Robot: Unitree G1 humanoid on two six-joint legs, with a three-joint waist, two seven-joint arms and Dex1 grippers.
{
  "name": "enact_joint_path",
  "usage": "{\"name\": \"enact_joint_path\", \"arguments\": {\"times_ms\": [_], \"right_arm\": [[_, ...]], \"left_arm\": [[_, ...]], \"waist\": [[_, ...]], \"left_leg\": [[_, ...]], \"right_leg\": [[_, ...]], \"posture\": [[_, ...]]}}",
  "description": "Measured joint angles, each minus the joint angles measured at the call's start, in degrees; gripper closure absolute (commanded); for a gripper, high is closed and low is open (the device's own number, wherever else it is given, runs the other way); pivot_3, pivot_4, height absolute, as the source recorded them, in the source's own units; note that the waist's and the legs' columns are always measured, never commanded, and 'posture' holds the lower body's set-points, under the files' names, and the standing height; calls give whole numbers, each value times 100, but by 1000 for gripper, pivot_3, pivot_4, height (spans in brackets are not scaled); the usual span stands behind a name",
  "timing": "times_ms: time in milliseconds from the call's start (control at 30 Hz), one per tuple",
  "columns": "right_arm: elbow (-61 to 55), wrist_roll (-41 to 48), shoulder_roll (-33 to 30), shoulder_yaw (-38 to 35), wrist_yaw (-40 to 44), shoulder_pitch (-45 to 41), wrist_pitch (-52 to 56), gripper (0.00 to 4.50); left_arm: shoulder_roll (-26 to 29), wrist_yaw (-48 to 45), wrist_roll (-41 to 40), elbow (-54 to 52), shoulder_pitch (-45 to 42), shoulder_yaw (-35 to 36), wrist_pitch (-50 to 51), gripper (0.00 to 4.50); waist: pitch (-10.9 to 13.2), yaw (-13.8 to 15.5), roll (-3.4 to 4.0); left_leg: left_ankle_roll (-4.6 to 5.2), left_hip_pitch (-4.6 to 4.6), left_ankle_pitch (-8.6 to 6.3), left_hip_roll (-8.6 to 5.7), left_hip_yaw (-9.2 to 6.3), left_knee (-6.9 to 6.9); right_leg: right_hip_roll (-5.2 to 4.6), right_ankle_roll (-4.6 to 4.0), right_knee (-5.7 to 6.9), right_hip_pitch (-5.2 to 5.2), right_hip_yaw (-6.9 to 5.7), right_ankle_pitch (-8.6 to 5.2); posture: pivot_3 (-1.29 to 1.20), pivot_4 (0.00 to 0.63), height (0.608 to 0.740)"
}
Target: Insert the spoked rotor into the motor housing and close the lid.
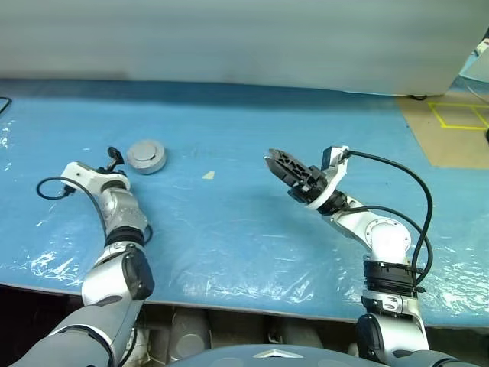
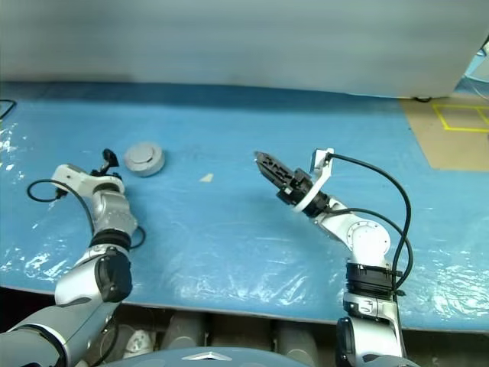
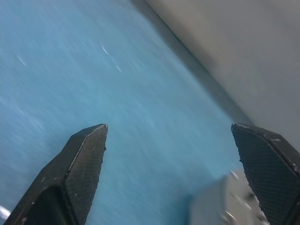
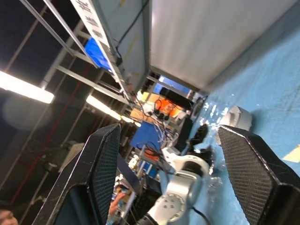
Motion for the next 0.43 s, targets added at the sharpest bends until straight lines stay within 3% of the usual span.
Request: {"name": "enact_joint_path", "arguments": {"times_ms": [167, 300, 433], "right_arm": [[22, -1660, -12, 632, 21, -2, -1212, 1013], [-52, -2939, -365, 1175, 297, 123, -2232, 1013], [-262, -3771, -735, 1486, 717, 646, -3063, 1013]], "left_arm": [[-30, -1834, -28, -1237, 303, -676, 201, 21], [151, -3639, 27, -2809, 1163, -1935, 1108, 21], [779, -5224, 420, -3934, 2311, -3389, 1977, 21]], "waist": [[1, 63, -3], [1, 5, -2], [2, -75, -1]], "left_leg": [[-1, -13, 0, -4, 3, 2], [-1, -4, 0, 0, 10, -11], [-1, 10, -1, 5, 21, -39]], "right_leg": [[-13, 0, 2, -6, -6, 0], [-9, -3, 2, -9, -2, -2], [0, -10, -3, -17, 9, -6]], "posture": [[0, 150, 740], [0, 150, 740], [0, 150, 740]]}}
